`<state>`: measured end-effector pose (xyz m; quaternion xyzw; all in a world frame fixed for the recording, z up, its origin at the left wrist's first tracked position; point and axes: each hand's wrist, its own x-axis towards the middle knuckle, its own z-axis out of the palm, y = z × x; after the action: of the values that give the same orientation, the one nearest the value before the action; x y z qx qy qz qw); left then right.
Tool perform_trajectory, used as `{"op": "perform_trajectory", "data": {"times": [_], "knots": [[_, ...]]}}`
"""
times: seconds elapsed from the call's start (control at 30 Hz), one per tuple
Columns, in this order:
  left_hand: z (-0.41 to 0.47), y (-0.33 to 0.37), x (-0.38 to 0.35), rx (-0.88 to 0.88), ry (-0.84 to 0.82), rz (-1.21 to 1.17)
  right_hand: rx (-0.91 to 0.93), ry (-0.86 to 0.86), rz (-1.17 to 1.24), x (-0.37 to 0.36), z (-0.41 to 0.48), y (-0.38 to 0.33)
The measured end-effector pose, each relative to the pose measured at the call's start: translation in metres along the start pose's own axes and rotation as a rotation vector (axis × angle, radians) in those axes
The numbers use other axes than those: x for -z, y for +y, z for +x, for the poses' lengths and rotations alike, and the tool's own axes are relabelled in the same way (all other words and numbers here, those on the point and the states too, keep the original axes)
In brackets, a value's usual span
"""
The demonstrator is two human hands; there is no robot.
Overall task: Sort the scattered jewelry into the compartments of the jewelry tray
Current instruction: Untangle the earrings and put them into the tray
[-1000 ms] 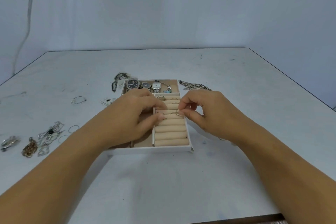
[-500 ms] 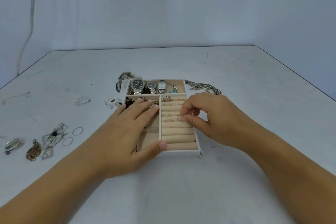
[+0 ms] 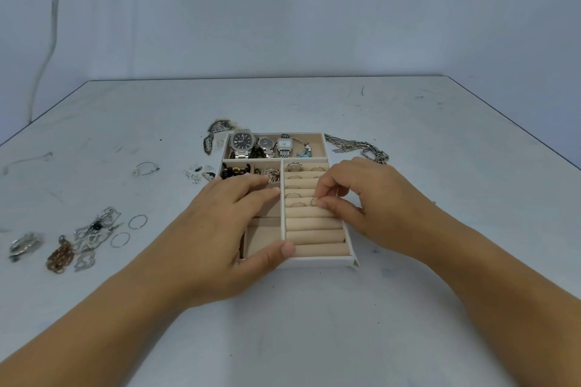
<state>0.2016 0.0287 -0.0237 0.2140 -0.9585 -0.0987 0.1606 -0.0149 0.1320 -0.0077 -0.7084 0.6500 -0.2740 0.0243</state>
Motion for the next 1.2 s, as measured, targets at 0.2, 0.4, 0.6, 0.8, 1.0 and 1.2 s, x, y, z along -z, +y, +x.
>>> {"op": "perform_trajectory", "data": {"times": [0.2,0.4,0.6,0.8,1.0,1.2], "knots": [[-0.001,-0.001,0.001,0.032,0.0,-0.053,-0.003,0.025,-0.013,0.001,0.0,-0.001],[0.0,-0.001,0.001,0.046,0.0,-0.066,-0.031,0.01,-0.003,0.0,0.001,-0.002],[0.0,-0.001,0.001,0.045,0.002,-0.066,-0.077,-0.102,-0.084,-0.001,0.01,-0.005],[0.0,0.001,0.003,0.048,0.008,-0.092,-0.098,-0.126,-0.055,0.015,0.003,-0.001],[0.013,0.011,0.008,0.002,-0.015,-0.111,-0.242,-0.114,-0.086,0.072,-0.019,0.026],[0.046,0.048,-0.001,-0.079,-0.1,-0.135,-0.299,-0.246,-0.189,0.086,-0.053,0.044]]}}
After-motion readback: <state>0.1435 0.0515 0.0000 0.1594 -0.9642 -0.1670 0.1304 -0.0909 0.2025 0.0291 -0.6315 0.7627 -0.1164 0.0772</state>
